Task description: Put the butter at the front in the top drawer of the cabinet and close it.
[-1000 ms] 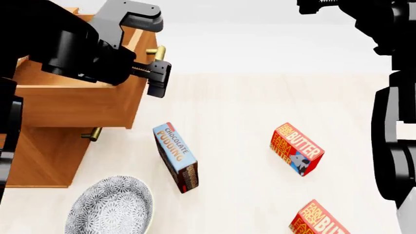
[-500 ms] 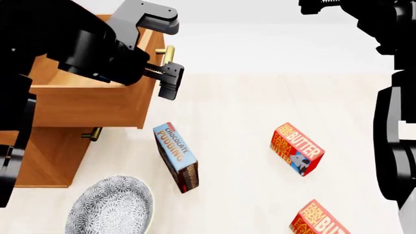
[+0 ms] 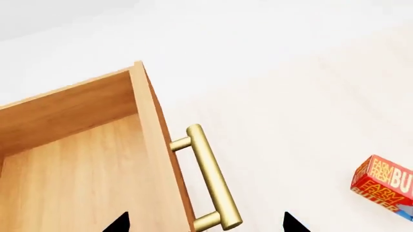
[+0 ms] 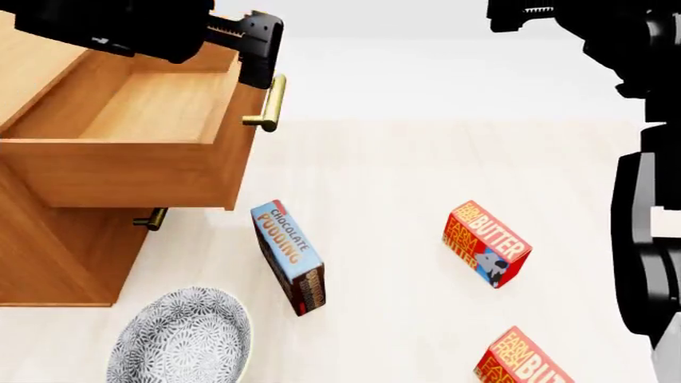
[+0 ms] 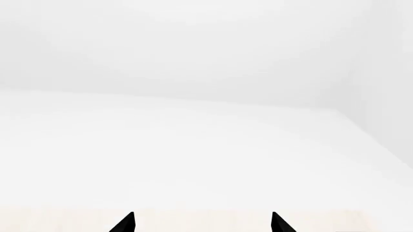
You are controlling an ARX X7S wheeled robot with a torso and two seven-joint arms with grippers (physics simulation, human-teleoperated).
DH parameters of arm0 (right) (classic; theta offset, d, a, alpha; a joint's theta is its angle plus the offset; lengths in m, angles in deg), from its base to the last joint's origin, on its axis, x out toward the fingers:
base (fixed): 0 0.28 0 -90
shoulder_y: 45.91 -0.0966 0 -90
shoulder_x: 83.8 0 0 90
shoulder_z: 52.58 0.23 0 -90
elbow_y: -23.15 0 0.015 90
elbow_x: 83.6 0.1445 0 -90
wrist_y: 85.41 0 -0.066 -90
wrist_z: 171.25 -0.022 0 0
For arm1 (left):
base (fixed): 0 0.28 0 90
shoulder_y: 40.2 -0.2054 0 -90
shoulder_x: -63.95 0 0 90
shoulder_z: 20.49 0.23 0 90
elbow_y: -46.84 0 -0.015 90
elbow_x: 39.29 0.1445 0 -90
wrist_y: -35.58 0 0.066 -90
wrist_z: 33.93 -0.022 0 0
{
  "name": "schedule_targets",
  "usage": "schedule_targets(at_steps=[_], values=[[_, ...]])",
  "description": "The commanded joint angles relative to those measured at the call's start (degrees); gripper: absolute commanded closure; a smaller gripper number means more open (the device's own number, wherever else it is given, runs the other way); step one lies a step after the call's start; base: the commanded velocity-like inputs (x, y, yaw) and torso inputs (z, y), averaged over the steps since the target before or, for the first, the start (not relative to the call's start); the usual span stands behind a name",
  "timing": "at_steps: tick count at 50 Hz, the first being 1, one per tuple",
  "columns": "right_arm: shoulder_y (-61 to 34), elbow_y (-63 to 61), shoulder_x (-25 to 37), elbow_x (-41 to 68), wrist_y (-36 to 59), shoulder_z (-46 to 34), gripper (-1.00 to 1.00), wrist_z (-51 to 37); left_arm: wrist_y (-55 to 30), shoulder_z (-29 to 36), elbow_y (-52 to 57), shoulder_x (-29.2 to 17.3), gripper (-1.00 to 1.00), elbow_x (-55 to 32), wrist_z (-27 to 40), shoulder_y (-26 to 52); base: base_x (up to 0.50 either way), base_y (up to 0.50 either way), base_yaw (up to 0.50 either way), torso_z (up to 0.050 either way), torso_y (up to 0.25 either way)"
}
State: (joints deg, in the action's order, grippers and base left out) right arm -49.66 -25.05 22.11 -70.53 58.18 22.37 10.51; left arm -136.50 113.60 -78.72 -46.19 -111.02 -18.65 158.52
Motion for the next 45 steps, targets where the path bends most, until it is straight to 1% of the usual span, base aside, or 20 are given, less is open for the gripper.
schedule_targets(at_steps=[1, 7, 13, 26, 38, 45], values=[[1.57, -4.9, 1.38, 1.02, 3.79, -0.46, -1.0, 1.25, 3.52, -0.07, 2.56, -3.59, -1.0, 1.51, -1.7, 3.71, 0.0, 0.0, 0.0, 0.0, 0.0], [2.36, -9.98, 3.91, 2.34, 8.83, -1.84, -1.0, 4.25, 8.75, -0.01, 5.13, -6.07, -1.0, 4.52, -0.86, 2.95, 0.0, 0.0, 0.0, 0.0, 0.0], [3.02, -15.0, 7.32, 4.06, 14.47, -4.98, -1.0, 9.19, 15.04, 0.49, 7.74, -7.77, -1.0, 8.2, -0.64, 1.58, 0.0, 0.0, 0.0, 0.0, 0.0], [4.88, -21.94, 13.51, 7.21, 22.42, -10.55, -1.0, 16.68, 24.82, 0.7, 8.46, -8.88, -1.0, 13.94, 0.25, 0.05, 0.0, 0.0, 0.0, 0.0, 0.0], [7.81, -24.38, 16.51, 9.72, 26.23, -15.7, -1.0, 21.87, 29.77, 0.4, 9.14, -9.36, -1.0, 16.56, 1.56, -1.28, 0.0, 0.0, 0.0, 0.0, 0.0], [9.94, -25.92, 17.61, 11.14, 27.61, -16.52, -1.0, 23.19, 31.19, 0.16, 9.85, -9.53, -1.0, 17.32, 2.34, -1.53, 0.0, 0.0, 0.0, 0.0, 0.0]])
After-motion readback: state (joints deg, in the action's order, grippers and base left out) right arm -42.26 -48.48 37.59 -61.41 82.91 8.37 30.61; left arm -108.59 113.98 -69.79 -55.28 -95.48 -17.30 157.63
